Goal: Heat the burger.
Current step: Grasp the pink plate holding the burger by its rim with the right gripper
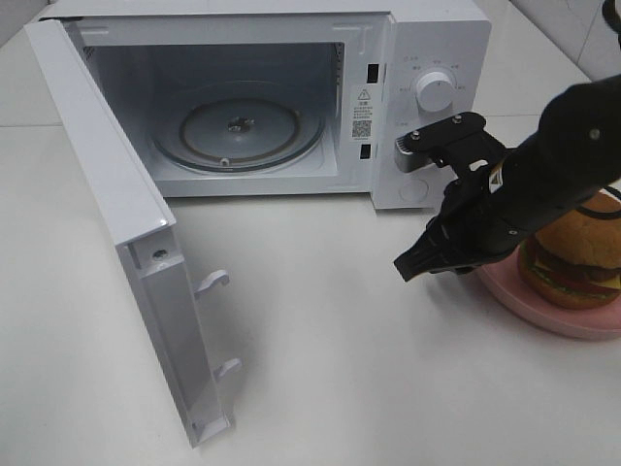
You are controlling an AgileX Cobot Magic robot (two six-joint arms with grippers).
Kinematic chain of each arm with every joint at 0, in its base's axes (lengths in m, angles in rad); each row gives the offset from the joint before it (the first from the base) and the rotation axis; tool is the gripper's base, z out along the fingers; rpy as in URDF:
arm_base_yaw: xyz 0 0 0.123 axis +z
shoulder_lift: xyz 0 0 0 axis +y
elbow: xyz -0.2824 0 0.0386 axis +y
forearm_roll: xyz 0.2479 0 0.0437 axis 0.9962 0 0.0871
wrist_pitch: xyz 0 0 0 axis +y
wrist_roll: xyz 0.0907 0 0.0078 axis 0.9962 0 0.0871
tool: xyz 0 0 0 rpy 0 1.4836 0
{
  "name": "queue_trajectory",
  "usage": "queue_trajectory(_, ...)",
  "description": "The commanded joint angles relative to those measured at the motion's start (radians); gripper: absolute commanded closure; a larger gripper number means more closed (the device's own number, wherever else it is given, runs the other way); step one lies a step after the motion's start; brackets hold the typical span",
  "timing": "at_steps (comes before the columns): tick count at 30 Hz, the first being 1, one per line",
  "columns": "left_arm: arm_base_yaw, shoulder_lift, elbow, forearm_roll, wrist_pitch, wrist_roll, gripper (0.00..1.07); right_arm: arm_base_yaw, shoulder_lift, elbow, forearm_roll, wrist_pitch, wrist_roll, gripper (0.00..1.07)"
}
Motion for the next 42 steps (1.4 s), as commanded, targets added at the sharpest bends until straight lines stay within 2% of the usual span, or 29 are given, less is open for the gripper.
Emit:
queue_trajectory(1, 0.002, -0.018, 0.000, -0.002, -0.007, 0.003, 1.06, -0.004, -0.006, -0.068, 0.145, 0.119, -0.135, 0.92)
queue_trajectory(2, 0.002, -0.018, 0.000, -0.002, -0.007, 0.003, 1.06, -0.004, -0.006, -0.105, 0.157, 0.184, -0.131, 0.90)
queue_trajectory(6, 0.002, -0.018, 0.000, -0.002, -0.007, 0.003, 1.06, -0.004, -0.006, -0.145, 0.156, 0.243, -0.120, 0.81)
queue_trajectory(7, 0.002, -0.018, 0.000, -0.002, -0.007, 0.003, 1.06, -0.004, -0.006, -0.153, 0.155, 0.254, -0.119, 0.77)
queue_trajectory(8, 0.002, -0.018, 0.000, -0.002, -0.007, 0.003, 1.06, -0.004, -0.006, -0.157, 0.152, 0.262, -0.114, 0.65)
queue_trajectory(9, 0.002, -0.018, 0.000, -0.002, -0.007, 0.003, 1.06, -0.004, -0.006, -0.157, 0.152, 0.262, -0.114, 0.65)
queue_trajectory(10, 0.002, -0.018, 0.000, -0.002, -0.007, 0.003, 1.06, -0.008, -0.006, -0.157, 0.151, 0.272, -0.095, 0.53)
queue_trajectory(11, 0.002, -0.018, 0.000, -0.002, -0.007, 0.003, 1.06, -0.011, -0.006, -0.157, 0.150, 0.284, -0.076, 0.48)
queue_trajectory(12, 0.002, -0.018, 0.000, -0.002, -0.007, 0.003, 1.06, -0.011, -0.006, -0.157, 0.150, 0.284, -0.076, 0.48)
queue_trajectory(13, 0.002, -0.018, 0.000, -0.002, -0.007, 0.003, 1.06, -0.025, -0.006, -0.157, 0.147, 0.317, -0.029, 0.36)
queue_trajectory(16, 0.002, -0.018, 0.000, -0.002, -0.007, 0.003, 1.06, -0.052, -0.006, -0.157, 0.103, 0.364, 0.004, 0.30)
queue_trajectory(23, 0.002, -0.018, 0.000, -0.002, -0.007, 0.003, 1.06, -0.089, -0.003, -0.157, 0.045, 0.370, 0.028, 0.33)
queue_trajectory(34, 0.002, -0.018, 0.000, -0.002, -0.007, 0.003, 1.06, -0.089, 0.124, -0.213, -0.011, 0.369, 0.051, 0.33)
queue_trajectory(38, 0.002, -0.018, 0.000, -0.002, -0.007, 0.003, 1.06, -0.089, 0.177, -0.232, -0.112, 0.331, 0.136, 0.33)
queue_trajectory(42, 0.002, -0.018, 0.000, -0.002, -0.007, 0.003, 1.06, -0.089, 0.203, -0.234, -0.147, 0.305, 0.154, 0.33)
